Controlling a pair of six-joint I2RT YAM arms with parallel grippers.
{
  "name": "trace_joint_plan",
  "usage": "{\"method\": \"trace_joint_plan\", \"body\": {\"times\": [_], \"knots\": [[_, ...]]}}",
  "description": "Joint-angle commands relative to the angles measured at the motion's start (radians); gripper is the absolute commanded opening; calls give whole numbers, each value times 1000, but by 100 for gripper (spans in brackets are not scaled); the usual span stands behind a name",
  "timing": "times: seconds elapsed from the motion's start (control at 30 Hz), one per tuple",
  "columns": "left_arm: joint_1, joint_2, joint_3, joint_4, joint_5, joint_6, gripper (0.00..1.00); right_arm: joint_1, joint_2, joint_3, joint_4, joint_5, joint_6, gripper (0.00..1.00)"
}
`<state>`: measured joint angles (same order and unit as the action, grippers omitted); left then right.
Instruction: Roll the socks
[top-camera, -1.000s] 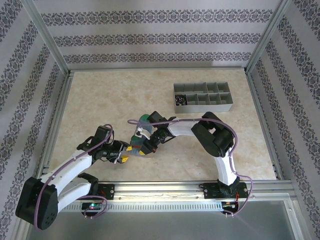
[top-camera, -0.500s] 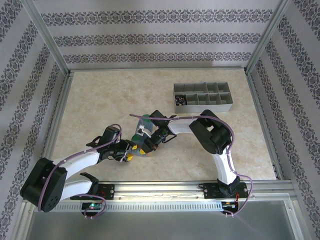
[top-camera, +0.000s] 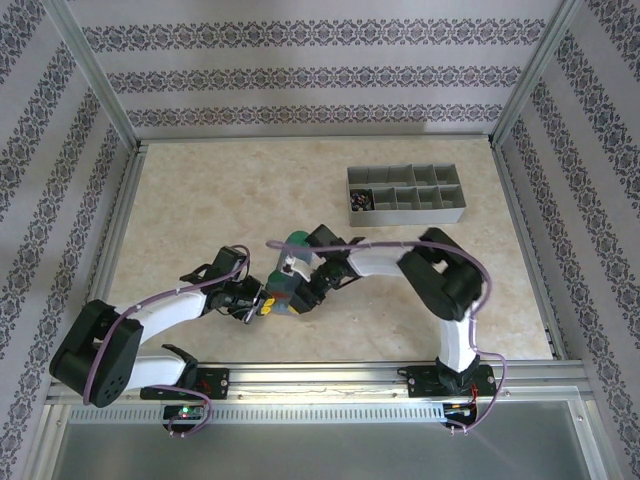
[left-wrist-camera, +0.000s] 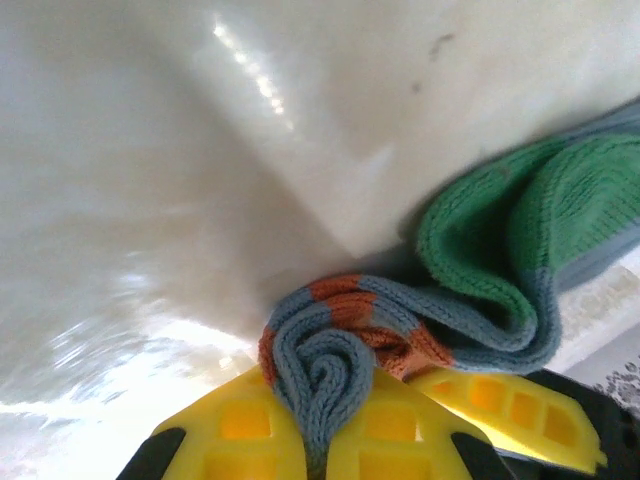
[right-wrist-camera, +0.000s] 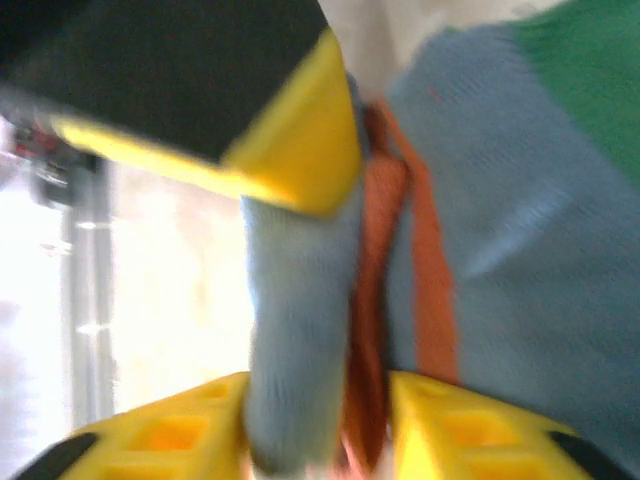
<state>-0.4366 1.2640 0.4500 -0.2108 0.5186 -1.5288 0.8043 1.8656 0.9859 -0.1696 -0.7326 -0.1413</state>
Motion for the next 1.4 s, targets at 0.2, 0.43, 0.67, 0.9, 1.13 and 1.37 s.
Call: {"method": "trace_joint_plan", "body": {"times": [0.2, 0.43, 0.67, 0.9, 1.13, 1.37], "knots": [[-9, -4, 35, -307, -55, -51, 0, 337, -266, -207, 230, 875, -293, 58], [-9, 41, 70, -305, -47, -32, 0, 488, -140, -125, 275, 1095, -471, 56], [-9, 58, 86, -300, -39, -21, 0, 483, -36, -62, 283, 1122, -525, 48], [-1, 35, 84, -295, -37, -21, 0, 456, -20, -52, 186, 1095, -448, 0], [38, -93, 87, -283, -46, -21, 45, 352, -65, -100, 38, 740, -262, 0], [53, -170, 80, -209, -18, -21, 61, 208, -22, -126, 3, 356, -132, 0]]}}
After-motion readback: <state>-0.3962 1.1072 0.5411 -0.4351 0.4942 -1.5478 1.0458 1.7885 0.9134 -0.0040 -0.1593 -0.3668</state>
